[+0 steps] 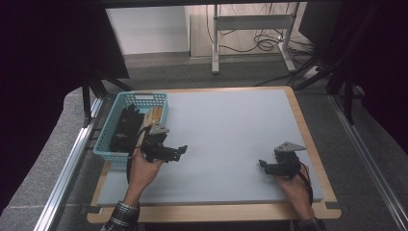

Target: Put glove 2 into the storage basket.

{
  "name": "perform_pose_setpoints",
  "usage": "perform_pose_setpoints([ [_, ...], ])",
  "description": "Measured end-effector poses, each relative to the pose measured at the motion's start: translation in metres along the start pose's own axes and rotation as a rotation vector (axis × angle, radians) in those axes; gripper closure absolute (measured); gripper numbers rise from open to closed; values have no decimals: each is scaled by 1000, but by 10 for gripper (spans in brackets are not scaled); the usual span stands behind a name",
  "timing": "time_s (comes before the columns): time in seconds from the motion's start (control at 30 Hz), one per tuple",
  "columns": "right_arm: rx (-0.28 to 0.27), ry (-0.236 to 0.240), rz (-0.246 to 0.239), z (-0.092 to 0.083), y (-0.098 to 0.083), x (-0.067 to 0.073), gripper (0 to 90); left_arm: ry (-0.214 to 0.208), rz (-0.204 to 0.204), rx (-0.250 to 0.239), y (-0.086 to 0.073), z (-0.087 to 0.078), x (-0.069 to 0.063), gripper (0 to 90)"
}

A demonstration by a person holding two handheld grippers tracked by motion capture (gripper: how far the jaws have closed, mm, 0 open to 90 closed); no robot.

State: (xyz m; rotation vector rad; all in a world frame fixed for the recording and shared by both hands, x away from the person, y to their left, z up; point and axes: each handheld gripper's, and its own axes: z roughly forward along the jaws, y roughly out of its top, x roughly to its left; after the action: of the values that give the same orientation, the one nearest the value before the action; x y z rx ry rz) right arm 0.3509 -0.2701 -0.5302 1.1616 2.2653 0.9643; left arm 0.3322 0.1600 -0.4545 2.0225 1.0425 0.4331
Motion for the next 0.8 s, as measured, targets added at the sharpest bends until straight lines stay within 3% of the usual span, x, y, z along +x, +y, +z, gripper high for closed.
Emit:
perform_pose_setpoints([
  [0.3, 0, 1, 0, 0, 0, 0, 219, -38, 9, -11, -1, 16, -15, 17],
  [0.8, 0, 1, 0, 0, 0, 0, 219, -62, 59, 1, -7, 34, -38, 0],
])
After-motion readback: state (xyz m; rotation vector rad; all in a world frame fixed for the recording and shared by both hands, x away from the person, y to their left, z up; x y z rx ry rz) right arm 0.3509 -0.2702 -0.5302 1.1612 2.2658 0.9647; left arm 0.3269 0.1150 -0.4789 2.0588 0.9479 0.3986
